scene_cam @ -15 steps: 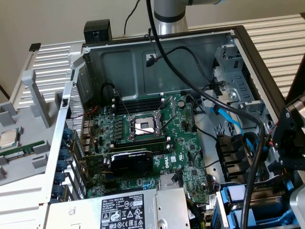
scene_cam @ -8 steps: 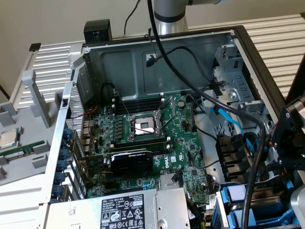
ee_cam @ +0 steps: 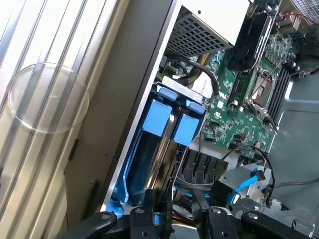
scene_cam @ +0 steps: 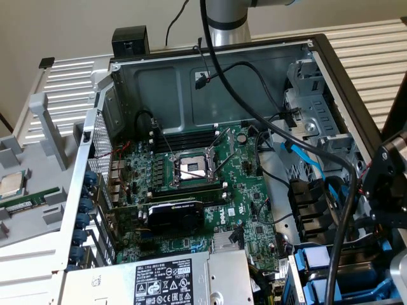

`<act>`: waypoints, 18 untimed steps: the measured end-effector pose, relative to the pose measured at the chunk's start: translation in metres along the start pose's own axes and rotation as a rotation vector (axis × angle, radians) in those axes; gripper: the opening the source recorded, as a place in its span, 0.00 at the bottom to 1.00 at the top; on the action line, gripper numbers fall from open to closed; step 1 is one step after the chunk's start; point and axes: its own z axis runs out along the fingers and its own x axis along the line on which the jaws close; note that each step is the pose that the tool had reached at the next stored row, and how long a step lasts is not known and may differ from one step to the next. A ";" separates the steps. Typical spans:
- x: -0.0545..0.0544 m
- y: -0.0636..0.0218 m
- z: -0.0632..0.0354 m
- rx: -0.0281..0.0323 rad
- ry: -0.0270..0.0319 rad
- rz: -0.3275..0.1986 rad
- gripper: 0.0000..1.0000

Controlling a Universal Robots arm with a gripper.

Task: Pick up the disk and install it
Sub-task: 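Insert the first disk wire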

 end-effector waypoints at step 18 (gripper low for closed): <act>0.001 -0.0056 0.0035 -0.0404 -0.0258 0.020 0.43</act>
